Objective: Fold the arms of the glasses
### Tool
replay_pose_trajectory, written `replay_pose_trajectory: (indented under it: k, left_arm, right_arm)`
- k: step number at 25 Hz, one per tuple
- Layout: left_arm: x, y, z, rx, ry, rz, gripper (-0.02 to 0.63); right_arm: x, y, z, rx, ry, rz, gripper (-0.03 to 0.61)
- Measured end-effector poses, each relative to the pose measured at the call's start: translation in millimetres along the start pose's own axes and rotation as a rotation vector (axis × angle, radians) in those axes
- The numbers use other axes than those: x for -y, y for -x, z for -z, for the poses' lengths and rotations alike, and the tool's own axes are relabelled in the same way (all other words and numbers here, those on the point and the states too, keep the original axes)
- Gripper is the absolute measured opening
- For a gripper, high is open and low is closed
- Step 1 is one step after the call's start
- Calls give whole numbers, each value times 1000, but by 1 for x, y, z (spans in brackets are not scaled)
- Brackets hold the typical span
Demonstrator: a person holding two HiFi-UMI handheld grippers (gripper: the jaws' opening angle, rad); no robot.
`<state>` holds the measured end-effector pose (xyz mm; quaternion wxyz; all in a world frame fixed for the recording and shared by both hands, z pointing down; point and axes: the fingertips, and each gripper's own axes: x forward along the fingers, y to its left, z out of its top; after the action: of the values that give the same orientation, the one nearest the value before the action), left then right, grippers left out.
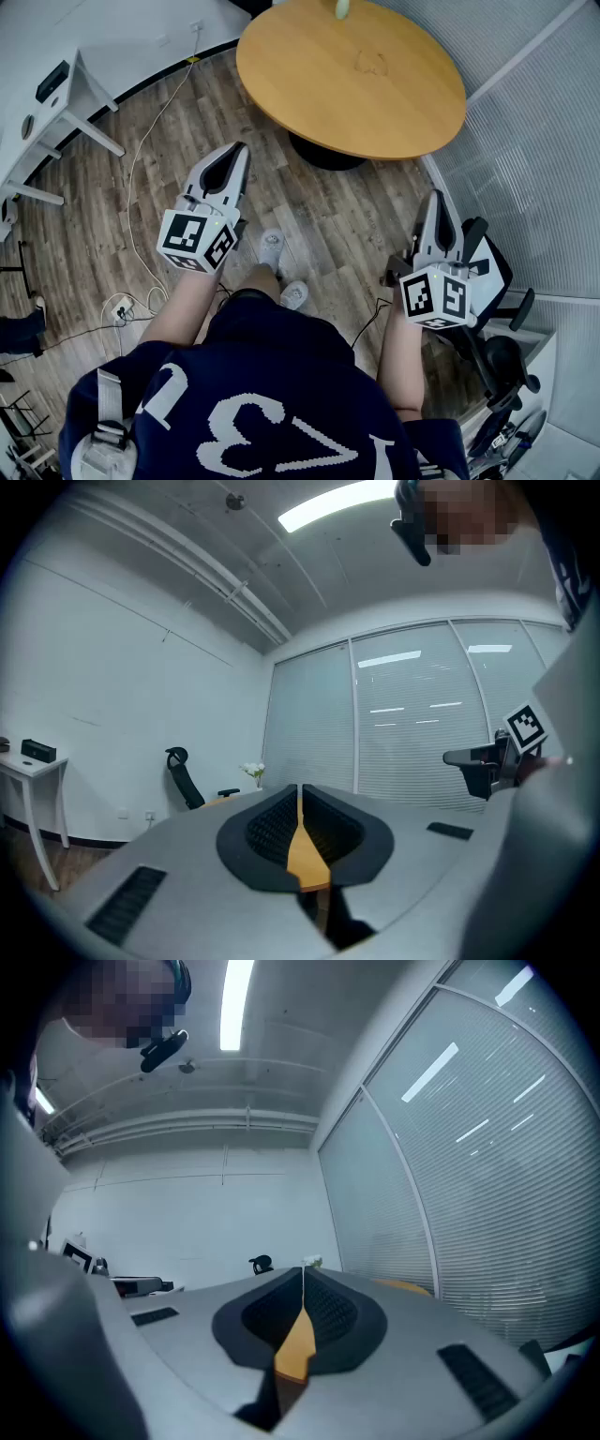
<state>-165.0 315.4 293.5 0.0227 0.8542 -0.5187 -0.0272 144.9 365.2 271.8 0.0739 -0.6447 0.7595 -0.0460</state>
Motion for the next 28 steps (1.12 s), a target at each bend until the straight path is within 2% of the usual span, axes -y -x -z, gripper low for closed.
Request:
replay_pose_trajectory:
  k: [8, 16, 22, 28]
  left_arm:
    - [6, 7, 0, 6, 0, 8, 28]
    - [1, -16, -4, 18, -9, 6, 29]
    - [-19, -60, -4, 28, -1, 24, 28]
    - [-57, -136, -2, 28, 24, 61, 28]
  right_arm:
    - [-5, 8, -4, 13, 27, 5, 29]
    - [1, -11, -5, 25, 10, -19, 29]
    - [6, -55, -6, 28, 10, -12, 29]
    - [13, -124, -2, 18, 32, 18, 29]
